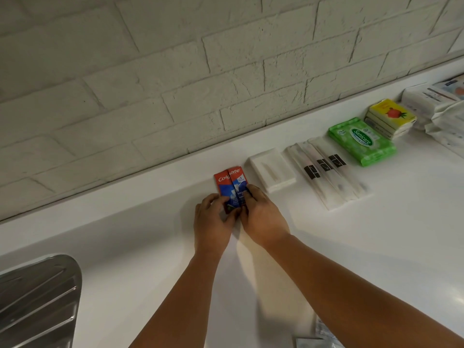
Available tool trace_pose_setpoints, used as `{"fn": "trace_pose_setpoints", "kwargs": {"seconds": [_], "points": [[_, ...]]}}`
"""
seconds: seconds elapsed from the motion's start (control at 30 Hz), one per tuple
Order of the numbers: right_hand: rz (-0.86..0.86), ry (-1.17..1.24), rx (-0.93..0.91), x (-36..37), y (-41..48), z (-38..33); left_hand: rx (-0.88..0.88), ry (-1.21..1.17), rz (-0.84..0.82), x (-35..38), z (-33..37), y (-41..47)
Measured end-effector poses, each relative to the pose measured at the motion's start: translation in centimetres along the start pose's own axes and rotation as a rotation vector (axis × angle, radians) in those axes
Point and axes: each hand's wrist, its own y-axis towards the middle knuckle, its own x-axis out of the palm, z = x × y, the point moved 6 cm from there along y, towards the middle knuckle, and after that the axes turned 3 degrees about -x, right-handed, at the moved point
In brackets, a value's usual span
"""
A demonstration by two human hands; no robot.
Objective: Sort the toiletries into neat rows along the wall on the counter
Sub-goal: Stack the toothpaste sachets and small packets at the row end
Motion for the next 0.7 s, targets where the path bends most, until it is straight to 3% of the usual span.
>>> {"fn": "trace_pose_setpoints", "kwargs": {"seconds": [0.33,0.6,0.7], "points": [[0.033,0.043,-0.024,-0.1,-0.6,-0.2,-0.016,-0.111,0.033,-0.7,0.1,-0.7],[-0.050,0.029,-0.043,-3.6,-5.5,-0.4,-0.139,-0.258,0.074,-1.1,0.8,-6.5],[-0.108,0.055,-0.046,-5.7,-7.4,-0.1,-0.142,-0.207,0.034,-0.7,2.0,-9.1]]}}
